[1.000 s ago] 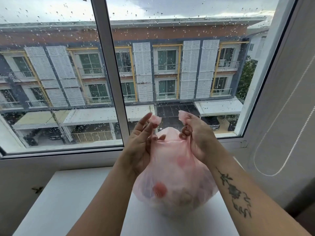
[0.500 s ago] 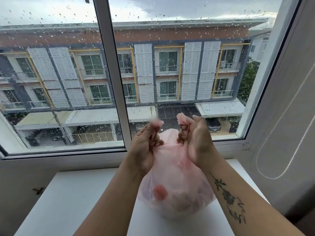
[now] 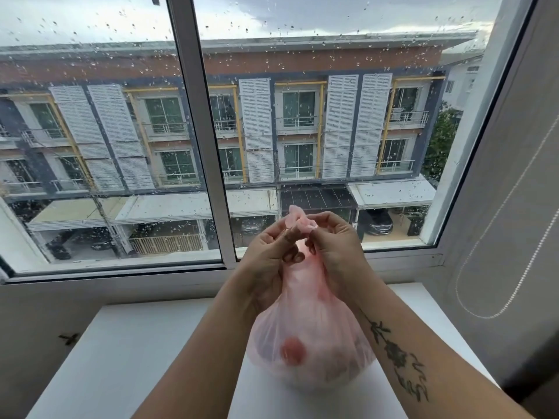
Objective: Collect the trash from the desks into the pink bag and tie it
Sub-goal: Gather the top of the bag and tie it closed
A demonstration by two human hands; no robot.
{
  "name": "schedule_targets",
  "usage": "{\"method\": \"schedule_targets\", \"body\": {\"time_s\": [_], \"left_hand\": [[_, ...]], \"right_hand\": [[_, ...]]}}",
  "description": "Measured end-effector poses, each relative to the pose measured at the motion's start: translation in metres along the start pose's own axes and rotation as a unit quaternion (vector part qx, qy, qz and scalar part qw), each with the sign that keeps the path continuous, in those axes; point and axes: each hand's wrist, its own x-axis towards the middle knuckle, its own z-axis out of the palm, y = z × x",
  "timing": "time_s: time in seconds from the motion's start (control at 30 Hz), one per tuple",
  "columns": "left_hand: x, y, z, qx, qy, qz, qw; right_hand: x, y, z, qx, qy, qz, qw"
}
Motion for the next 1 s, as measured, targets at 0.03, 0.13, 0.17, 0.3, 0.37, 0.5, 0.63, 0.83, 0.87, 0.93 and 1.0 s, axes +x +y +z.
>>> {"method": "schedule_targets", "body": {"time_s": [0.03, 0.13, 0.17, 0.3, 0.37, 0.5, 0.63, 0.83, 0.87, 0.93, 1.0], "left_hand": [[0.0, 0.0, 0.0, -0.002, 0.003, -0.001, 1.0], [0.002, -0.001, -0.002, -0.013, 0.022, 0.006, 1.0], [0.002, -0.001, -0.001, -0.014, 0.032, 0.008, 0.999], [0.005, -0.001, 0.002, -0.024, 0.074, 0.006, 0.997], [0.007, 0.0, 0.002, -0.02, 0.093, 0.009, 0.995], [0.01, -0.001, 0.002, 0.001, 0.117, 0.011, 0.993], [0.01, 0.003, 0.002, 0.054, 0.109, 0.052, 0.991], [0.011, 0.007, -0.004, 0.231, 0.162, 0.143, 0.949], [0.01, 0.006, -0.004, 0.23, 0.164, 0.149, 0.948], [0.008, 0.005, -0.006, 0.245, 0.167, 0.16, 0.941], [0.005, 0.005, -0.008, 0.3, 0.189, 0.174, 0.919]], "right_hand": [[-0.001, -0.001, 0.0, -0.012, -0.008, 0.002, 1.0], [-0.002, -0.005, -0.002, -0.039, -0.033, 0.007, 0.999], [-0.001, -0.006, -0.004, -0.048, -0.045, 0.009, 0.998], [-0.005, -0.008, -0.008, -0.008, -0.103, 0.031, 0.994], [-0.008, -0.007, -0.011, 0.002, -0.121, 0.039, 0.992], [-0.005, -0.006, -0.015, -0.115, -0.079, -0.021, 0.99], [-0.005, -0.01, -0.011, -0.149, -0.029, -0.087, 0.985], [-0.006, -0.005, -0.002, -0.207, 0.061, -0.198, 0.956], [-0.007, -0.004, 0.001, -0.222, 0.072, -0.218, 0.948], [-0.007, -0.004, 0.002, -0.242, 0.095, -0.249, 0.933], [-0.004, -0.004, -0.001, -0.237, 0.131, -0.251, 0.929]]}}
